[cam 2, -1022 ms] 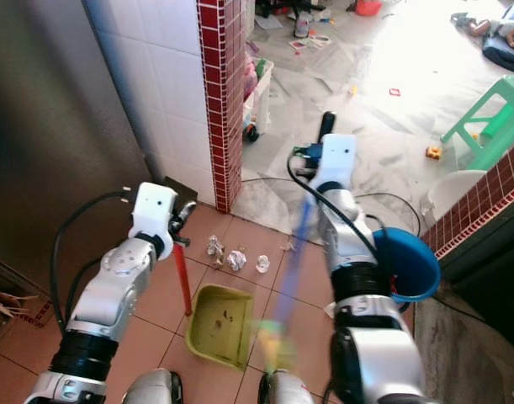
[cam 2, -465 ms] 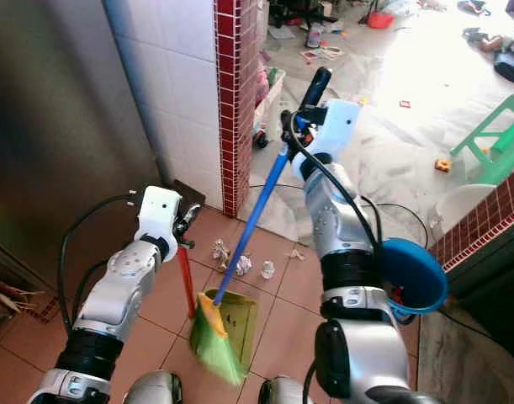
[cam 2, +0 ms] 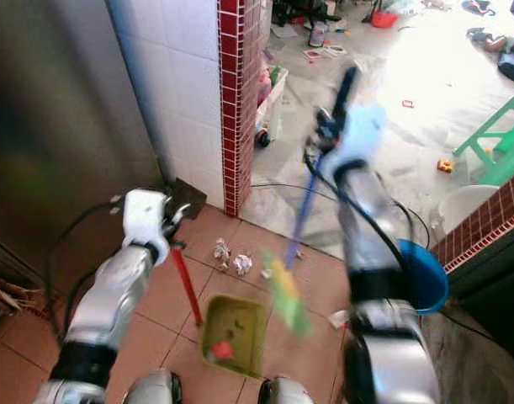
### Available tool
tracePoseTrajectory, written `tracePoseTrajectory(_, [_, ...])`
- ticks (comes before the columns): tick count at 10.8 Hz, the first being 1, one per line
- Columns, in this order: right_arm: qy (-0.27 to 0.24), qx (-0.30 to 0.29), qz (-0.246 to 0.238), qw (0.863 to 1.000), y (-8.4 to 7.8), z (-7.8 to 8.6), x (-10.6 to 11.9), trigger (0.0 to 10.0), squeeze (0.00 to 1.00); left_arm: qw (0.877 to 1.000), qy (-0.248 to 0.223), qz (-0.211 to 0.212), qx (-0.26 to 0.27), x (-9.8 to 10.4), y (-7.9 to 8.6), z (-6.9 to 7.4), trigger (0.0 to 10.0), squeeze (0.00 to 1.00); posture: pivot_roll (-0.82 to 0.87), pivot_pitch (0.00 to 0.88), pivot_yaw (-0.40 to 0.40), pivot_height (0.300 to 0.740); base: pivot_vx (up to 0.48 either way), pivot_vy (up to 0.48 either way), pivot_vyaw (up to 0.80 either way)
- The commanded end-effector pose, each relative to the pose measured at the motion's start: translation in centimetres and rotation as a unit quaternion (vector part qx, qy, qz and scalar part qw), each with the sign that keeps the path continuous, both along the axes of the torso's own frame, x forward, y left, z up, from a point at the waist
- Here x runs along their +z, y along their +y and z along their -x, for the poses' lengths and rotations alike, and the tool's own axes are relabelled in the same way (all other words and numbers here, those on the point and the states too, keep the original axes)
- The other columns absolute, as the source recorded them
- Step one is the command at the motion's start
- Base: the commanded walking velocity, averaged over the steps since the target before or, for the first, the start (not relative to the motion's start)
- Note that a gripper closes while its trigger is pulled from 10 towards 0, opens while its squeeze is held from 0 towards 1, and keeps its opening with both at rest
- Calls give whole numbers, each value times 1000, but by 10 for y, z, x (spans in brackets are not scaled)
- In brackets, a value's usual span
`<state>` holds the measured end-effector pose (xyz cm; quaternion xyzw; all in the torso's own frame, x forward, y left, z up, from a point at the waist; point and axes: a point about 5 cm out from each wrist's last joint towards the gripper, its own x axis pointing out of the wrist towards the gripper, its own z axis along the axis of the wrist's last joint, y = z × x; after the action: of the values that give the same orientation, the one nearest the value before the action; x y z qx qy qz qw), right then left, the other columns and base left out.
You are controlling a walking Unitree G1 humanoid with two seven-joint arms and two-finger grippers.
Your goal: Sweep floor
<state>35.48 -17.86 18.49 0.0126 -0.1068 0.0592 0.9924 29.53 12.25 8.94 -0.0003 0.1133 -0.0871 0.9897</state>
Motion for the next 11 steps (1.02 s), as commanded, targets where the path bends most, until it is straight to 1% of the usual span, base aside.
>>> tracePoseTrajectory(1, [-14,0,-5,1000,1,3,5,10000,0,999,-42,9,-1,20,2,-2,10000,0,-18,0,-44,740,0,0,0])
tracePoseTrajectory(2, [-8,-27,3,1000,-4,11,-7,10000,0,997,-72,4,5,29,10,2,10000,0,-17,0,-40,740,0,0,0])
tracePoseTrajectory(3, [-2,-47,0,999,-5,12,-14,10000,0,997,-79,6,10,31,15,1,10000,0,-17,0,-41,740,0,0,0])
tracePoseTrajectory(4, [4,-67,26,997,-5,13,-23,10000,0,996,-85,2,17,31,18,0,10000,0,-9,0,-58,740,0,0,0])
tracePoseTrajectory(5, [27,-92,60,994,-4,11,-35,10000,0,995,-95,-5,9,34,16,-5,10000,0,7,0,-73,740,0,0,0])
tracePoseTrajectory(6, [34,-95,76,992,2,8,-39,10000,0,995,-104,-1,0,37,13,-8,10000,0,-4,0,-76,740,0,0,0])
tracePoseTrajectory(7, [37,-84,79,993,12,8,-41,10000,0,994,-107,-2,-11,39,11,-7,10000,0,-2,0,-74,740,0,0,0])
tracePoseTrajectory(8, [45,-81,75,993,17,9,-43,10000,0,993,-116,-13,-17,43,10,-5,10000,0,-3,0,-61,740,0,0,-800])
tracePoseTrajectory(9, [44,-66,77,994,23,7,-41,10000,0,992,-120,-13,-18,45,13,-3,10000,0,-12,0,-30,740,0,0,-800])
tracePoseTrajectory(10, [43,-55,86,994,27,2,-42,10000,0,994,-110,13,-10,40,17,-2,10000,0,-33,0,9,740,0,0,-800])
tracePoseTrajectory(11, [43,-53,92,993,26,-1,-38,10000,0,994,-108,17,-12,39,16,-2,10000,0,-39,0,27,740,0,0,-800])
